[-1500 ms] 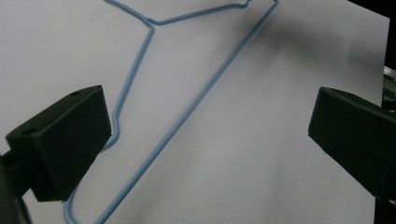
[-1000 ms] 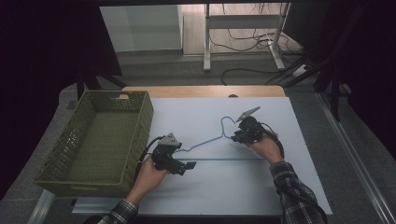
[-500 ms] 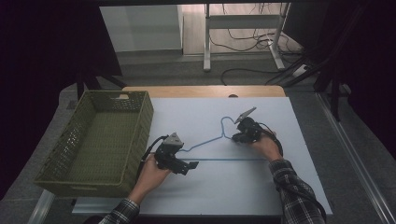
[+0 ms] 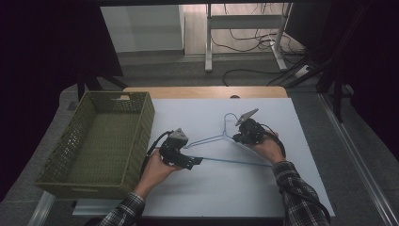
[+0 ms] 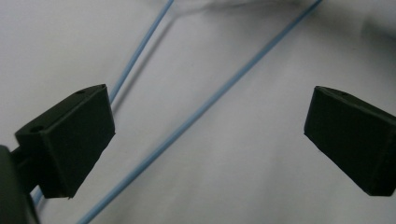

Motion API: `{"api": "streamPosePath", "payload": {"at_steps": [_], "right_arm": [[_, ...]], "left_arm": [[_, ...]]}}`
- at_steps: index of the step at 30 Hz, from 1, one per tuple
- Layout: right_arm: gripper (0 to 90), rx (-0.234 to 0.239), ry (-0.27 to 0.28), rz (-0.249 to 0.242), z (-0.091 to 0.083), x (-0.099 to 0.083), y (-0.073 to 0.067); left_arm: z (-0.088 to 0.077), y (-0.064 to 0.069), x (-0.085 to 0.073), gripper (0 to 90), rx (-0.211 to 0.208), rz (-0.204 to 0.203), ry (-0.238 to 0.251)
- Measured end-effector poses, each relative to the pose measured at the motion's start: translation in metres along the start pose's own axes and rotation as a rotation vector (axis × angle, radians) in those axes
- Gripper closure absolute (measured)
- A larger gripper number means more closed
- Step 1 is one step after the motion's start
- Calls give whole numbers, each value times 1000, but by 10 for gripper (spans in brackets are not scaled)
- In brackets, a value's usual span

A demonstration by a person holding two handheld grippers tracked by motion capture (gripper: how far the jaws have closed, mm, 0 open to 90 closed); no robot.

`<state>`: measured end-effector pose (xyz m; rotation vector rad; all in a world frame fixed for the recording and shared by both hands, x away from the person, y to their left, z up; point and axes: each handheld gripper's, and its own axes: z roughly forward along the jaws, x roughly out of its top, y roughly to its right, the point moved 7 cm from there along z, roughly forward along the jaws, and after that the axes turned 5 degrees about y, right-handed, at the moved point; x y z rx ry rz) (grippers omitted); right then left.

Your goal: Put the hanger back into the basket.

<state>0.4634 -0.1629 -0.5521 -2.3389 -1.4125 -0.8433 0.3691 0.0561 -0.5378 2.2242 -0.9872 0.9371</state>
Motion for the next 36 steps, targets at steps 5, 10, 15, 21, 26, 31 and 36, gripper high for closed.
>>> {"api": "streamPosePath", "payload": {"at_steps": [5,10,15,21,26,31,36], "right_arm": [[871,1,16,-7,-5,3,-2],[871,-3,27,-25,-8,5,-4],[871,-3,30,-31,-10,6,-5],[871,-4,35,-38,-13,7,-7],[871,-4,43,-43,-15,8,-8],[871,0,46,-39,-16,9,-9],[871,0,46,-42,-17,10,-10]], "left_arm": [[6,-10,2,49,23,0,-21],[20,-21,12,147,61,35,-65],[39,-25,28,285,41,65,-96],[58,-35,41,443,41,138,-161],[68,-40,43,565,26,142,-173],[77,-41,42,672,4,158,-201],[79,-42,41,772,0,190,-203]]}}
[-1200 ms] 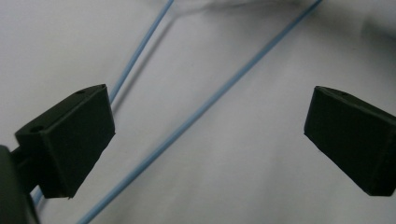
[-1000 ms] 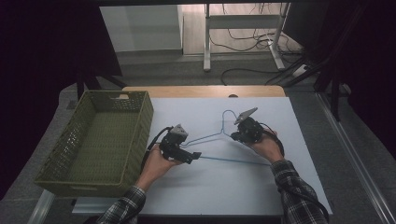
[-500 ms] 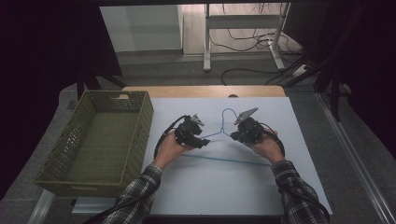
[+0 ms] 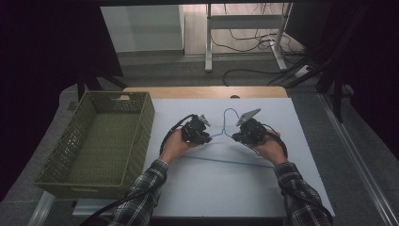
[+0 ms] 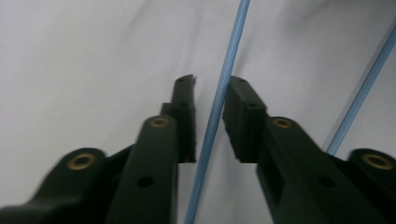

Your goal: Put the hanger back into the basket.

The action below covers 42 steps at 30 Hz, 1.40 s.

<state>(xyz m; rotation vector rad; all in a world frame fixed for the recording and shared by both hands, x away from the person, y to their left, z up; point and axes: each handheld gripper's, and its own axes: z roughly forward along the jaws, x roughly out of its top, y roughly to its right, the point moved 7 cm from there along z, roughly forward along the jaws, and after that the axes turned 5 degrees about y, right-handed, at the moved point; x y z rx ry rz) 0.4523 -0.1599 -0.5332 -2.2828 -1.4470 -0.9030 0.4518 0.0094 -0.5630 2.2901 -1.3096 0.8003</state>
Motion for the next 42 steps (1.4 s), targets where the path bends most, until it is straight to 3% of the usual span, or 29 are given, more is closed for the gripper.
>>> {"api": "streamPosePath", "payload": {"at_steps": [11,13,17,22,24,27,30,33,35,37,39,40,42], "right_arm": [[851,-25,-18,21,-2,0,0],[818,-19,12,53,-8,4,2],[686,-41,66,137,-12,15,8],[533,-76,100,254,5,30,12],[519,-87,121,297,13,36,14],[539,-79,156,359,23,45,16],[595,-87,148,397,33,51,16],[723,-97,138,437,38,53,15],[780,-83,139,465,39,53,14],[814,-50,152,524,37,53,13],[850,10,204,592,32,55,14],[859,42,246,617,23,58,14],[860,29,247,595,19,59,13]], "left_arm": [[1,5,-2,850,21,149,8],[1,5,-2,858,14,112,35],[0,4,-2,860,2,109,41],[-3,6,-3,860,-4,114,34],[-4,6,-4,860,-9,116,34],[-5,7,-5,860,-15,113,36],[-6,8,-5,860,-21,106,42],[-7,10,-6,860,-25,93,45],[-7,11,-7,857,-29,90,39],[-9,12,-7,853,-39,75,48],[-13,13,-5,806,-49,46,64],[-18,14,-3,662,-53,33,68],[-25,16,-1,623,-50,17,71]]}}
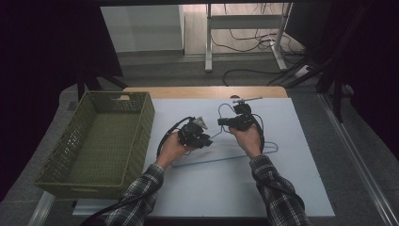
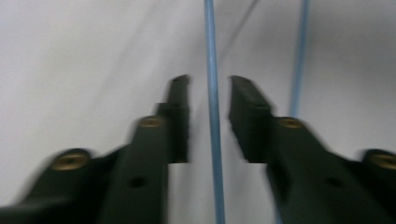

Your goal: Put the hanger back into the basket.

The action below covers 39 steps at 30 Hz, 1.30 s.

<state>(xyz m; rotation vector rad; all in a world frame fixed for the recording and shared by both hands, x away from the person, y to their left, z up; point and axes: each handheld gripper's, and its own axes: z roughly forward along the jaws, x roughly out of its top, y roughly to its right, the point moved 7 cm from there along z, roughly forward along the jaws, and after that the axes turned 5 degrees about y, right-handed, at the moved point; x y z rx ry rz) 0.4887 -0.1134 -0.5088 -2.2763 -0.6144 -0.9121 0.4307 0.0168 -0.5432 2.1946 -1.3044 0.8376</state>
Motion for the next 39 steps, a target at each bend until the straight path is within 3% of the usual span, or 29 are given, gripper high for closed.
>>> {"api": "streamPosePath", "payload": {"at_steps": [2,7,11,14,17,18,19,20,23,25,26,30,37,39], "right_arm": [[861,-17,13,-44,-9,4,-5],[860,5,44,-79,-30,9,-20],[860,32,72,-144,-50,10,-40],[860,42,76,-163,-57,8,-49],[860,64,81,-198,-68,1,-66],[860,71,84,-211,-72,-2,-71],[860,90,88,-227,-77,-6,-81],[860,90,88,-227,-77,-6,-81],[860,130,90,-263,-85,-17,-100],[860,139,89,-269,-87,-20,-104],[860,159,86,-282,-91,-26,-113],[860,179,80,-309,-93,-33,-123],[859,224,79,-338,-94,-44,-136],[859,225,78,-347,-93,-47,-138]], "left_arm": [[-10,4,5,514,-20,-36,19],[-33,18,15,326,-79,-94,30],[-55,33,18,233,-86,-107,36],[-72,43,16,213,-89,-111,43],[-84,56,12,186,-131,-117,44],[-86,60,11,192,-145,-121,48],[-88,65,11,260,-168,-123,58],[-91,71,10,260,-203,-121,64],[-91,81,8,438,-263,-144,57],[-89,85,7,463,-282,-139,37],[-87,88,7,521,-311,-152,31],[-84,94,5,600,-396,-169,13],[-82,103,3,754,-467,-173,-11],[-82,105,2,830,-462,-178,-25]]}}
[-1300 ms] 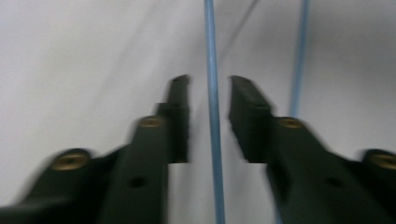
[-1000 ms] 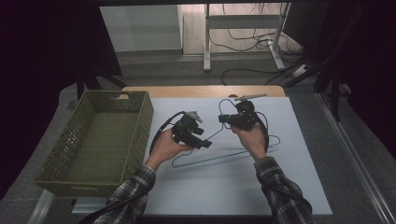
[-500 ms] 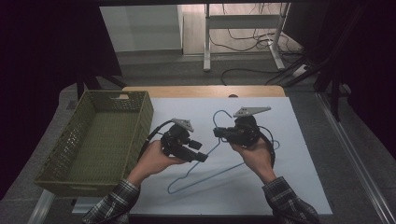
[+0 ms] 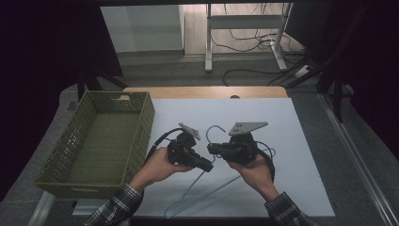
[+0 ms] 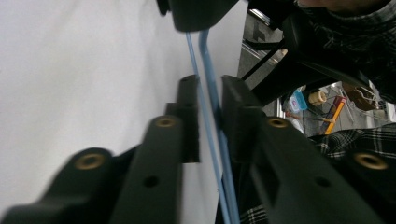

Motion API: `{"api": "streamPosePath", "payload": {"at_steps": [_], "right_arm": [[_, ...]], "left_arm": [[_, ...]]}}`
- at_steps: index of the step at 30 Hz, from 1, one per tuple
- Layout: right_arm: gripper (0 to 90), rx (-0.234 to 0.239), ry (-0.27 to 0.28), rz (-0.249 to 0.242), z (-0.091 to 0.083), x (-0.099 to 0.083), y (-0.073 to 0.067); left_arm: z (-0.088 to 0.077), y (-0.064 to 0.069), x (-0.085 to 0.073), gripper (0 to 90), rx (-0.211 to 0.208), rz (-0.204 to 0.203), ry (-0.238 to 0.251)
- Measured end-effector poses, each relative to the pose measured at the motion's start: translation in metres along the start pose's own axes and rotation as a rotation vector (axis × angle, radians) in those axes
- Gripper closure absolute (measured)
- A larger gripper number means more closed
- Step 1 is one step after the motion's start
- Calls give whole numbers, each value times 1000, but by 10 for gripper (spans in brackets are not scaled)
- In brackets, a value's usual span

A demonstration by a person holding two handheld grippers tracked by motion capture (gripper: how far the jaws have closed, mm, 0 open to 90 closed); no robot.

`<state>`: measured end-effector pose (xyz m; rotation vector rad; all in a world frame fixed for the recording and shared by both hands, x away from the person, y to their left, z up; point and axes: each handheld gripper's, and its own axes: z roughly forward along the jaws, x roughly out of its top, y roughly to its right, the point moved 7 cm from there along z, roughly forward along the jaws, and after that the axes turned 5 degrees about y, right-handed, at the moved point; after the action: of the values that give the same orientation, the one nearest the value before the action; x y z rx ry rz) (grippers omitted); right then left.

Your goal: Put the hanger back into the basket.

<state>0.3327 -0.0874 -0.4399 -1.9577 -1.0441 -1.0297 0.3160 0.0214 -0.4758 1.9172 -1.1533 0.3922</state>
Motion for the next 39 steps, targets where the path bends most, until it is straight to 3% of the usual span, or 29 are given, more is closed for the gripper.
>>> {"api": "streamPosePath", "payload": {"at_steps": [3,7,10,19,27,31,33,39], "right_arm": [[858,13,1,-6,1,-2,-2],[851,4,0,-23,2,-4,-4],[818,7,6,-9,1,-3,-3],[437,-41,-5,-32,-18,-9,-3],[142,-87,-43,-50,-34,-23,-3],[71,-121,-44,-61,-41,-29,-3],[46,-113,-40,-64,-47,-31,-4],[17,-122,-31,-29,-60,-41,-2]], "left_arm": [[-1,-2,-3,868,38,-10,-16],[0,0,-5,875,50,-55,4],[-3,1,-6,876,71,-77,13],[-24,-2,-10,876,93,-142,50],[-51,-3,-11,876,147,-172,88],[-66,-3,-11,876,171,-187,102],[-75,-2,-11,875,189,-194,108],[-105,-2,-10,876,235,-207,124]]}}
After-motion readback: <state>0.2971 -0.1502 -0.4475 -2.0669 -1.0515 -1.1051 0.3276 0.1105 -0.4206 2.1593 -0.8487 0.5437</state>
